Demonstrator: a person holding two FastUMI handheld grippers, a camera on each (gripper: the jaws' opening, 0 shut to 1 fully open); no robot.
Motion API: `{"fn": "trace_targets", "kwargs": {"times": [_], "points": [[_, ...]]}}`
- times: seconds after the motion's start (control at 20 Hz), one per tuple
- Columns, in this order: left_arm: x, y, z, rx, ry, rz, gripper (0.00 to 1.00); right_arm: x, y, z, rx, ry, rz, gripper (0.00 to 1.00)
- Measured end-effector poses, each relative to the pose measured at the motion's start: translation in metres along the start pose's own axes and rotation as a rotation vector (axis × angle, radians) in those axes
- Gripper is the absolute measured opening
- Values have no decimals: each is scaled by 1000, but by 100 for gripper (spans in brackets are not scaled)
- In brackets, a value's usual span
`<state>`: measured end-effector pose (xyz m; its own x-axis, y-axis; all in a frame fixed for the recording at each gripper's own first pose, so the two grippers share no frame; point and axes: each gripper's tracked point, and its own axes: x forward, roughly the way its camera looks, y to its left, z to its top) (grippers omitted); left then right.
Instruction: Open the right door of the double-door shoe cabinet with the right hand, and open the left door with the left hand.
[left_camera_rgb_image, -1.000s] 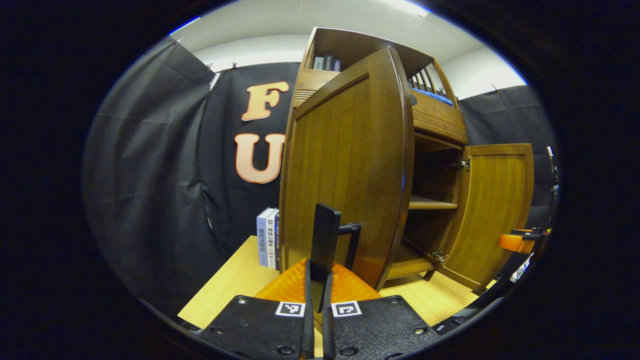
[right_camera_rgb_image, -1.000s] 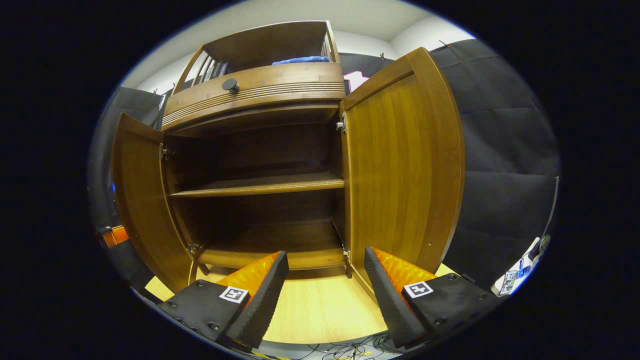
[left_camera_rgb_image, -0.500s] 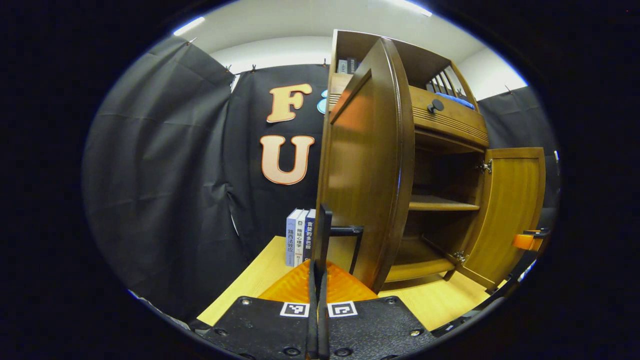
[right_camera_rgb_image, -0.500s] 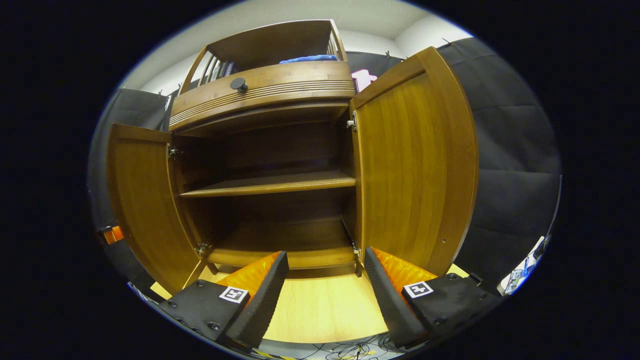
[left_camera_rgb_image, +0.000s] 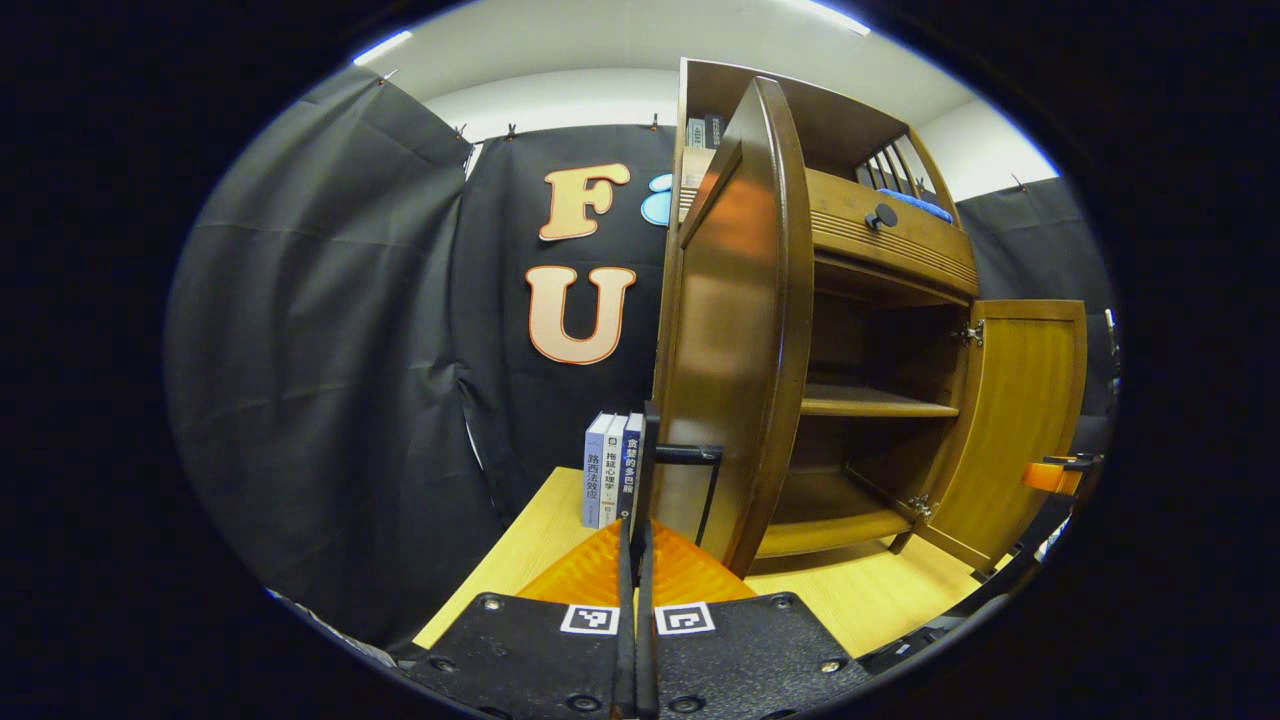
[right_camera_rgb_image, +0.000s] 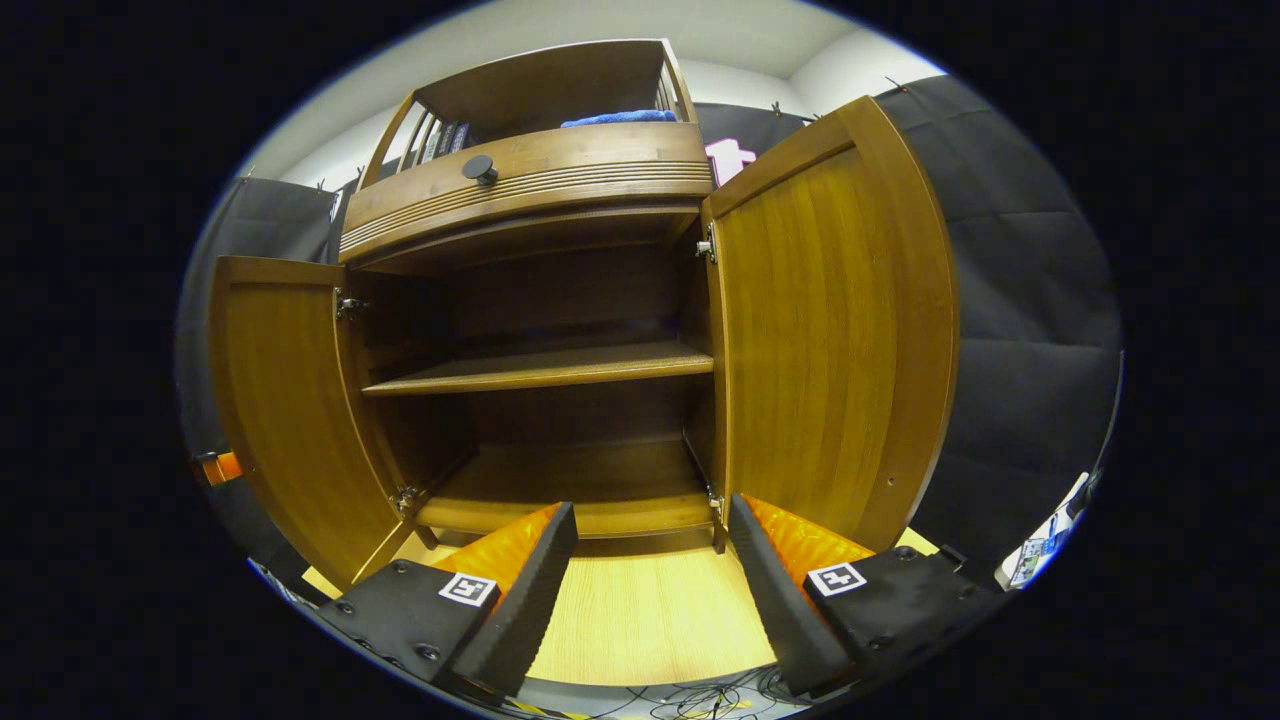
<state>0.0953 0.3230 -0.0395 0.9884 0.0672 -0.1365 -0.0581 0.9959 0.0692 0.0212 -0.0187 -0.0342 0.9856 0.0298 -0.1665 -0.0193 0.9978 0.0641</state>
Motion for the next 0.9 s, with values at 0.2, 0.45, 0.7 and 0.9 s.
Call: {"fn": "trace_targets", "kwargs": {"times": [0.2, 0.45, 0.7, 0.9], "points": [[-5, 1, -1, -15, 5, 4, 2, 0, 1, 0, -8, 0, 3, 93], [-21, 2, -2, -22, 36, 37, 2, 0, 0, 1, -17, -1, -6, 92], [-44, -13, 0, -36, 53, 25, 0, 0, -2, 1, -26, 7, -22, 90], [-54, -30, 8, -31, 46, 18, 2, -2, -2, 3, -34, 5, -29, 89]]}}
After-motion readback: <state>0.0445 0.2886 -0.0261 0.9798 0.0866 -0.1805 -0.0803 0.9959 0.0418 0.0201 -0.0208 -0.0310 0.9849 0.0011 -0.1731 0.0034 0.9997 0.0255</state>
